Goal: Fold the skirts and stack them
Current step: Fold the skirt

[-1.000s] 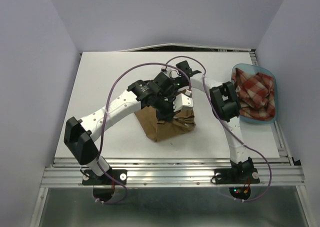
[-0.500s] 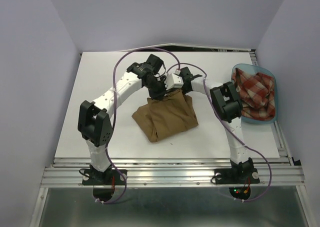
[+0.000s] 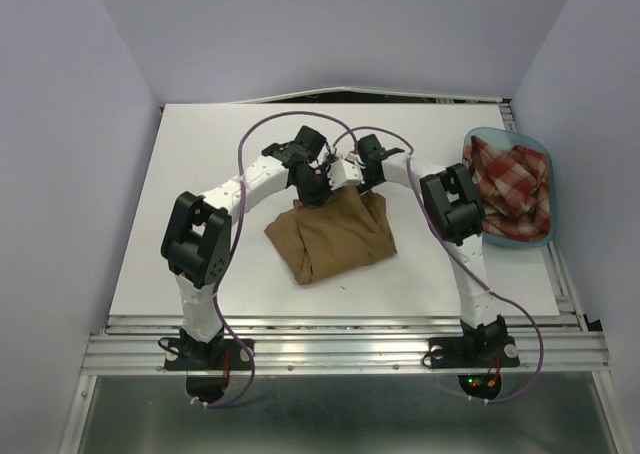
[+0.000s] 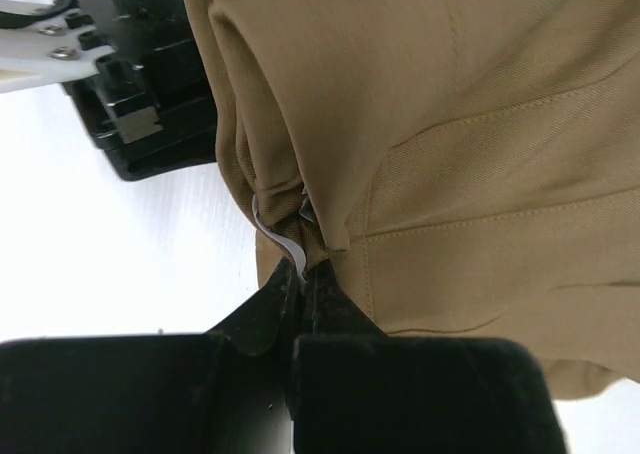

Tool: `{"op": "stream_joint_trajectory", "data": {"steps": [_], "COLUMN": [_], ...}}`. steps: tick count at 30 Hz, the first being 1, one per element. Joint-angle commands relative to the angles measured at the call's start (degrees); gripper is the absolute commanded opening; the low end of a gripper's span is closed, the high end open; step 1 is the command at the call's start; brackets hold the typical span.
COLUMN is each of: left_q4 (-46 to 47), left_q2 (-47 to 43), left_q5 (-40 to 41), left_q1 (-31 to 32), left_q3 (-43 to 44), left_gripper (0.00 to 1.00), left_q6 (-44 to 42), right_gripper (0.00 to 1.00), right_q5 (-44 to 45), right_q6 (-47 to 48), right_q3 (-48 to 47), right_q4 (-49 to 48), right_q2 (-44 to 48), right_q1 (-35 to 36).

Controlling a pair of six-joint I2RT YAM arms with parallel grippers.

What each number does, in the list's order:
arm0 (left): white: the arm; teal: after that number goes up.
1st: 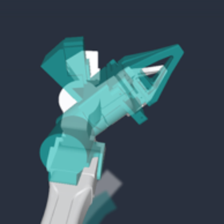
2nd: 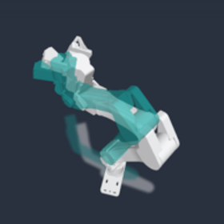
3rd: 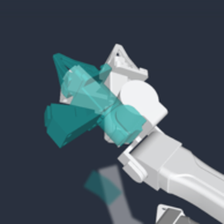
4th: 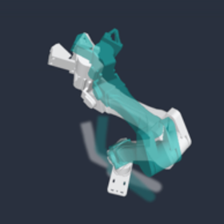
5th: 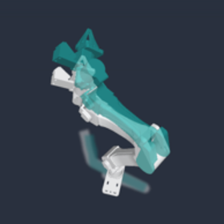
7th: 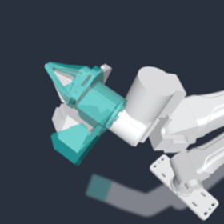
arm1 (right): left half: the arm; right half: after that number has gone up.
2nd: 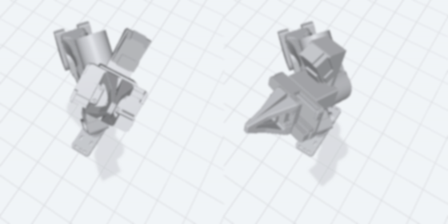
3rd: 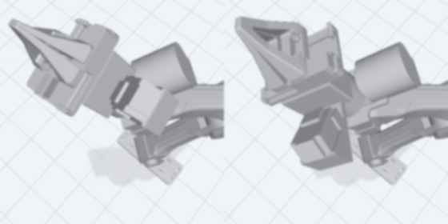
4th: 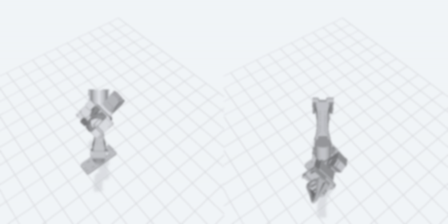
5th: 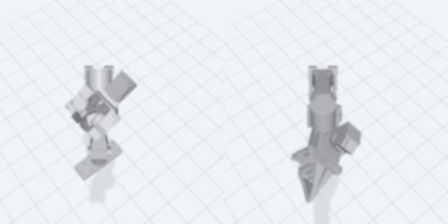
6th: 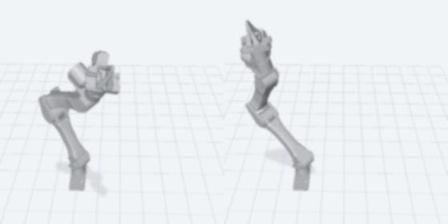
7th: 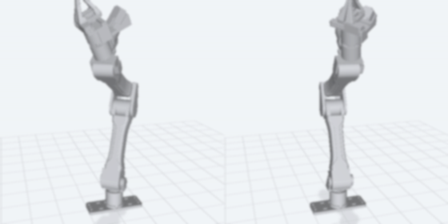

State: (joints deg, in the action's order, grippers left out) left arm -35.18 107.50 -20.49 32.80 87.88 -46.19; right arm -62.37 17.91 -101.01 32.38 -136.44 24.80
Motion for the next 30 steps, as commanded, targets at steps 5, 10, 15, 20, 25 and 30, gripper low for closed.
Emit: {"op": "stream_joint_trajectory", "data": {"steps": [5, 10, 15, 20, 25, 30], "left_q4": [11.88, 13.55, 13.47, 11.02, 10.66, 3.27], "left_q2": [-0.19, -1.15, -1.24, -2.56, -5.02, -8.53], "left_q5": [4.14, 6.07, 10.38, 12.22, 15.65, 11.61], "left_q1": [-0.72, -0.72, -0.80, -0.80, -1.59, -2.30], "left_q3": [-6.92, -7.02, -3.51, 2.72, 7.30, 12.16], "left_gripper": [0.00, 0.07, 0.30, 0.66, 0.70, 0.66], "left_q6": [0.05, 1.19, 0.58, 1.80, 5.93, 24.44], "right_gripper": [0.50, 0.64, 0.76, 0.80, 0.80, 0.78], "right_q5": [10.39, 26.23, 38.70, 43.56, 43.30, 38.48], "right_q6": [-5.76, -11.93, -15.45, -17.47, -17.74, -19.41], "right_q3": [-2.71, -0.59, -3.57, -4.11, -3.49, 1.33], "right_q4": [-1.14, -7.86, -7.95, -8.12, -8.30, -8.12], "right_q2": [1.52, 5.13, 6.71, 10.05, 16.80, 26.21], "right_q1": [0.52, 0.52, -1.32, -6.42, -11.78, -14.34]}}
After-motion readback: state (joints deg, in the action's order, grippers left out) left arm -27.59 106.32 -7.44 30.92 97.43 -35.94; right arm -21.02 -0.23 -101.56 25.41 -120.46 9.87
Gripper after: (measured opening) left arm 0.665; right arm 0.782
